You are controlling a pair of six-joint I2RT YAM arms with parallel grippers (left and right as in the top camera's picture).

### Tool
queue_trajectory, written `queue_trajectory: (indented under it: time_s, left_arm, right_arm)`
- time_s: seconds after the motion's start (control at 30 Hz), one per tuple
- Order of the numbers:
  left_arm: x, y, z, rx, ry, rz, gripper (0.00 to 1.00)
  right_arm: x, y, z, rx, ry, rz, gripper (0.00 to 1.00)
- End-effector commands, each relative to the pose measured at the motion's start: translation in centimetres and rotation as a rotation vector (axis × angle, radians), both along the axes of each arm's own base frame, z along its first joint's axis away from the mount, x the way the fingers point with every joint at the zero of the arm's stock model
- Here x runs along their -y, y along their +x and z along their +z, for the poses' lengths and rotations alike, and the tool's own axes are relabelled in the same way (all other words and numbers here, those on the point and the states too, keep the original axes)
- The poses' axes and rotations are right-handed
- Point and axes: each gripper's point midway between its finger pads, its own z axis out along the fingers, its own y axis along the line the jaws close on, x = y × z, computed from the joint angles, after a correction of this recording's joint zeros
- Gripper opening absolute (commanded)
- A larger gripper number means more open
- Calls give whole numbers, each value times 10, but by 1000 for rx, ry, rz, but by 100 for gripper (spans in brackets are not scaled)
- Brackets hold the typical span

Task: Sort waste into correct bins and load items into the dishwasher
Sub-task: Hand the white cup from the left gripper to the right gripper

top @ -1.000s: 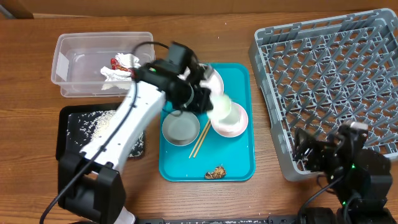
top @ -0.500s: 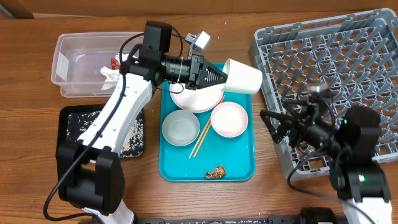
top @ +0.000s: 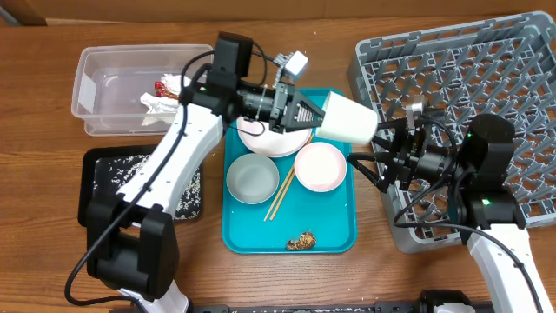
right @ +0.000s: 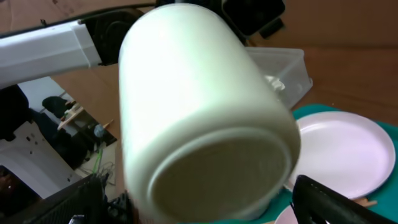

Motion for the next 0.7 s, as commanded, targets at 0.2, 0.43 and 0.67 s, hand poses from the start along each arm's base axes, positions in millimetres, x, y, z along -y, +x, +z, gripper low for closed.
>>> queue_trajectory:
  time_s: [0.2,0.43,0.67]
  left_arm:
    - [7,-4,3,-5,-6,-25,4]
    - [7,-3,2,-4,-2,-20,4]
    - [7,-3,1,-3,1,-18,4]
  right_arm:
    - [-2,5,35,130,39,6,96]
    - [-2,5,32,88,46,4,84]
    - [-2,5,32,87,47,4,70]
